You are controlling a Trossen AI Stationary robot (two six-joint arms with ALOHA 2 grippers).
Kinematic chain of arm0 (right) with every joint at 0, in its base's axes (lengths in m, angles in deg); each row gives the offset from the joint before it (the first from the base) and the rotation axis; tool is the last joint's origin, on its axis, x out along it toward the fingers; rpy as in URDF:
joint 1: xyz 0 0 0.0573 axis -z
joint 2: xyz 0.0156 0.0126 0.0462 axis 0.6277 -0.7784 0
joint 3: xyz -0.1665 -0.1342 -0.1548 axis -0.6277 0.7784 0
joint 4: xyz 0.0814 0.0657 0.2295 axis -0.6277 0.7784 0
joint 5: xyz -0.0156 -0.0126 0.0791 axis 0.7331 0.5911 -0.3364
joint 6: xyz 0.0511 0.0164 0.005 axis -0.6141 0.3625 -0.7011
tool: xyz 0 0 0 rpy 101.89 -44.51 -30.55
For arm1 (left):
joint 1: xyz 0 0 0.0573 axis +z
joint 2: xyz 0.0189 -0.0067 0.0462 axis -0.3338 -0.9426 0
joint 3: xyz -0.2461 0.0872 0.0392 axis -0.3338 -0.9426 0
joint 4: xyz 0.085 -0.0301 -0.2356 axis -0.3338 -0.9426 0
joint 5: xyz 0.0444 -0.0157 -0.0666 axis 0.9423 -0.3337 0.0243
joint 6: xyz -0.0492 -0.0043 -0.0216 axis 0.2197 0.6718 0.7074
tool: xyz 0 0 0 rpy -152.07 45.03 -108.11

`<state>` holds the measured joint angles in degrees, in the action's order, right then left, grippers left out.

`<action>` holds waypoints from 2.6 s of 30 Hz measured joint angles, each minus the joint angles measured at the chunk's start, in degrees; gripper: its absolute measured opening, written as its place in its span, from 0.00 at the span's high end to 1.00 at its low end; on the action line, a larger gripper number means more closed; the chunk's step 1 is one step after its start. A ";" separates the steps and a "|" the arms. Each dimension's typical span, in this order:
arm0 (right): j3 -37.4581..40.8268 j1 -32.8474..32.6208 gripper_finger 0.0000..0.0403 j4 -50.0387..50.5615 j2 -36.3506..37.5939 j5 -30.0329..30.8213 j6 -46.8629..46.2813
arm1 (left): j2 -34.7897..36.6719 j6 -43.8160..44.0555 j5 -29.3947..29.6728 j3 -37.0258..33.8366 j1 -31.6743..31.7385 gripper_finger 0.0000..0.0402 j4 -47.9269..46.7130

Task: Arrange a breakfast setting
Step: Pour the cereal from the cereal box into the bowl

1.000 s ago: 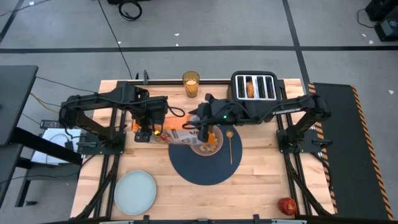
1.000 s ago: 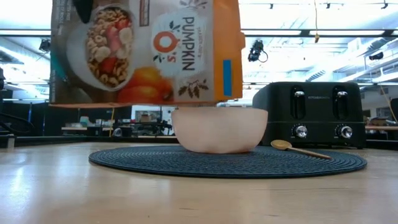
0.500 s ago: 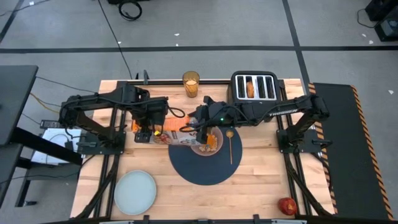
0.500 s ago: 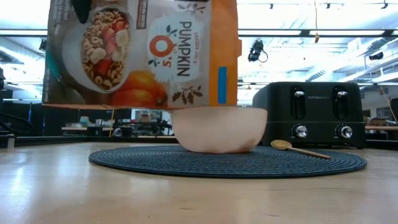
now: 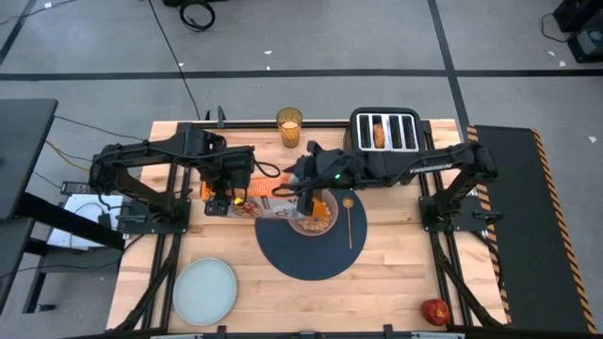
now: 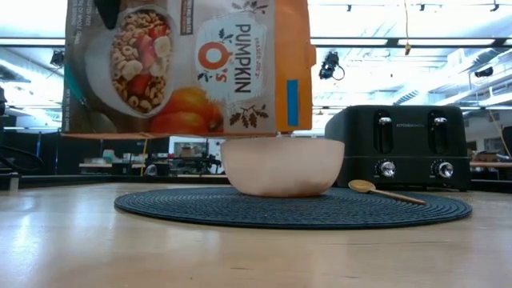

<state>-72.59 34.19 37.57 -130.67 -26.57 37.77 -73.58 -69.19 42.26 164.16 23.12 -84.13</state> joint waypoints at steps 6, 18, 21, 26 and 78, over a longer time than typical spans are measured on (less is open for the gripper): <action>1.47 0.16 0.54 -0.96 0.16 0.04 -1.36 | 0.00 0.01 0.04 0.02 0.00 0.35 -0.14; -1.20 0.68 0.54 1.54 -0.06 0.97 -0.11 | 0.00 0.37 0.00 0.02 0.00 0.35 -0.06; 0.11 0.67 0.54 2.68 0.02 0.11 -2.56 | 0.00 0.13 0.02 0.02 0.00 0.35 -0.32; -0.38 0.66 0.54 0.16 0.26 -0.42 -0.79 | 0.03 0.02 0.06 0.02 0.00 0.35 -0.07; 0.39 0.66 0.54 3.74 0.27 -1.94 -3.53 | 0.04 0.50 -0.02 -0.02 0.02 0.35 -0.04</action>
<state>-72.19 34.85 41.31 -130.40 -28.52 34.25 -73.54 -68.69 42.23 164.14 23.14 -84.17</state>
